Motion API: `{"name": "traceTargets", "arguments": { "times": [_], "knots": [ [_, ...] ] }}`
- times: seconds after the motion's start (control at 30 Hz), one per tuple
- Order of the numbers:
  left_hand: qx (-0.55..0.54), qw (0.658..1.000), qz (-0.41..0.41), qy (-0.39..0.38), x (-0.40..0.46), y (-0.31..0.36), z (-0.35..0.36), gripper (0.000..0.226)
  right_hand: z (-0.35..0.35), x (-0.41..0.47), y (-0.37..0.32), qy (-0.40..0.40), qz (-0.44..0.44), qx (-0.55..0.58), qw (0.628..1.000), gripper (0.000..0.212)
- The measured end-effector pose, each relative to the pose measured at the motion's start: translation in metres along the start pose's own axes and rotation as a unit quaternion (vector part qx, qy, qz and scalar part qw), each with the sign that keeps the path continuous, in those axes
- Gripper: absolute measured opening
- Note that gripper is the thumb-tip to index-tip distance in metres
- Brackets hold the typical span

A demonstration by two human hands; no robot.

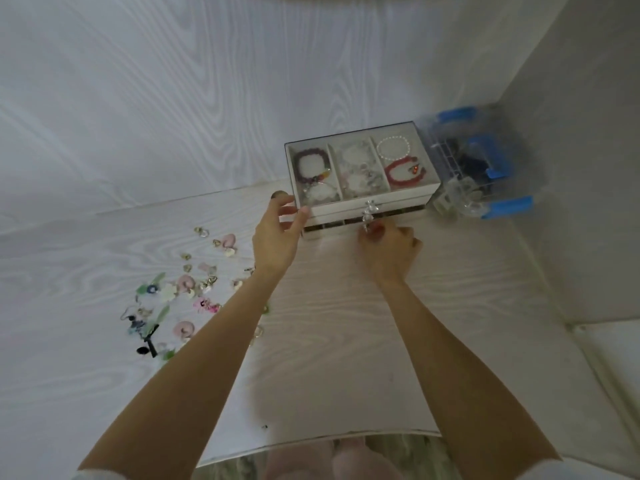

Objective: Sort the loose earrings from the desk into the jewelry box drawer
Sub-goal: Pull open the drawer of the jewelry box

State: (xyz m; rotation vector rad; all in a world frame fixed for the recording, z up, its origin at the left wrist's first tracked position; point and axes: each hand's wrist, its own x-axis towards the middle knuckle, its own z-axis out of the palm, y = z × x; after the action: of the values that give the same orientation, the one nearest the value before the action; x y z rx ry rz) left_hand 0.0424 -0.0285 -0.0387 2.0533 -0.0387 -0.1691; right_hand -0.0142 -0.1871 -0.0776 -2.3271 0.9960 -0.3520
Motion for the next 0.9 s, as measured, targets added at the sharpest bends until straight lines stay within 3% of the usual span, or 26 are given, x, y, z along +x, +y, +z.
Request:
{"name": "traceTargets", "arguments": {
  "times": [0.17,0.27,0.4,0.53,0.9],
  "knots": [
    [-0.019,1.0,-0.008,0.001,-0.004,-0.002,0.0,0.044,-0.015,-0.029,0.023,-0.003,-0.019,0.014,1.0,0.013],
    [0.051,0.998,-0.014,-0.014,-0.027,-0.012,0.006,0.056,-0.023,-0.046,0.039,-0.011,-0.028,0.025,0.999,0.013],
    [0.119,0.991,-0.015,-0.067,-0.062,-0.028,0.017,0.041,-0.031,-0.061,0.053,-0.024,-0.037,0.031,0.999,0.014],
    [0.092,0.994,-0.016,-0.056,-0.079,-0.033,0.024,0.029,-0.036,-0.069,0.065,-0.046,-0.046,0.01,0.998,0.019],
    [0.072,0.997,-0.018,-0.033,-0.093,-0.029,0.024,0.033,-0.04,-0.082,0.067,-0.052,-0.041,-0.008,0.998,0.022]
  ]
}}
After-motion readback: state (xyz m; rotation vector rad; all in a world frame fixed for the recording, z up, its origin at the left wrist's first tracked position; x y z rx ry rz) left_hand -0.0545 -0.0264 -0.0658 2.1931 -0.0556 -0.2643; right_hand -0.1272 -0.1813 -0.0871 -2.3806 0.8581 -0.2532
